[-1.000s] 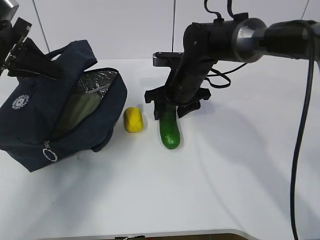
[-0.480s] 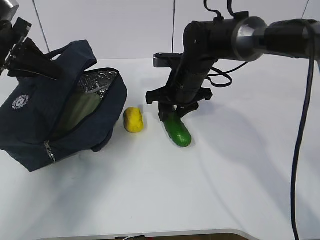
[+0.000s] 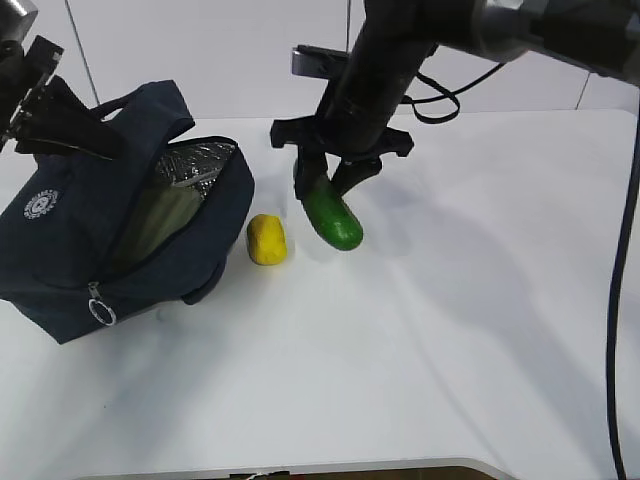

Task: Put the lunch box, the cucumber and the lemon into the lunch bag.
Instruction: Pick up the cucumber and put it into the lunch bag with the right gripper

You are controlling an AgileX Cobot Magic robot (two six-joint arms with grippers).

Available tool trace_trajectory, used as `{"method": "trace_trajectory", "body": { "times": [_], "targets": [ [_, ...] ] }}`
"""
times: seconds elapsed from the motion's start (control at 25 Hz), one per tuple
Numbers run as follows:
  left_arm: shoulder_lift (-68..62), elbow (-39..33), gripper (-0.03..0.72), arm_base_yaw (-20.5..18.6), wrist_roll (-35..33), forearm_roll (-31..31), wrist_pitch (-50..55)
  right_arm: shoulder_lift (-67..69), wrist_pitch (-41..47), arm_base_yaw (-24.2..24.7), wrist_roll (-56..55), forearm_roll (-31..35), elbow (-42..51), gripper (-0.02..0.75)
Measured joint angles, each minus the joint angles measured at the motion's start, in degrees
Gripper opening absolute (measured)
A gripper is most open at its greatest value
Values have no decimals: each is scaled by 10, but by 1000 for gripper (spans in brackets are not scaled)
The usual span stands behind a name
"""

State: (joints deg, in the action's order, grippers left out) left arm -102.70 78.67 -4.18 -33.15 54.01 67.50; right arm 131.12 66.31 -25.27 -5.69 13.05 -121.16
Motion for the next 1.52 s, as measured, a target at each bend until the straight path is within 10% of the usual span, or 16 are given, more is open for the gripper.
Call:
{"method": "trace_trajectory", "body": {
  "times": [0.4, 0.84, 1.52],
  "targets": [
    [0, 0, -14, 0, 0, 47, -12, 1, 23, 0, 61, 220, -43, 355],
    [-1, 0, -14, 0, 0, 105, -13, 9, -56, -17, 91, 260, -43, 355],
    [-1, 0, -14, 0, 0, 110, -18, 89, -109, -20, 156, 512, -45, 363]
  ]
}}
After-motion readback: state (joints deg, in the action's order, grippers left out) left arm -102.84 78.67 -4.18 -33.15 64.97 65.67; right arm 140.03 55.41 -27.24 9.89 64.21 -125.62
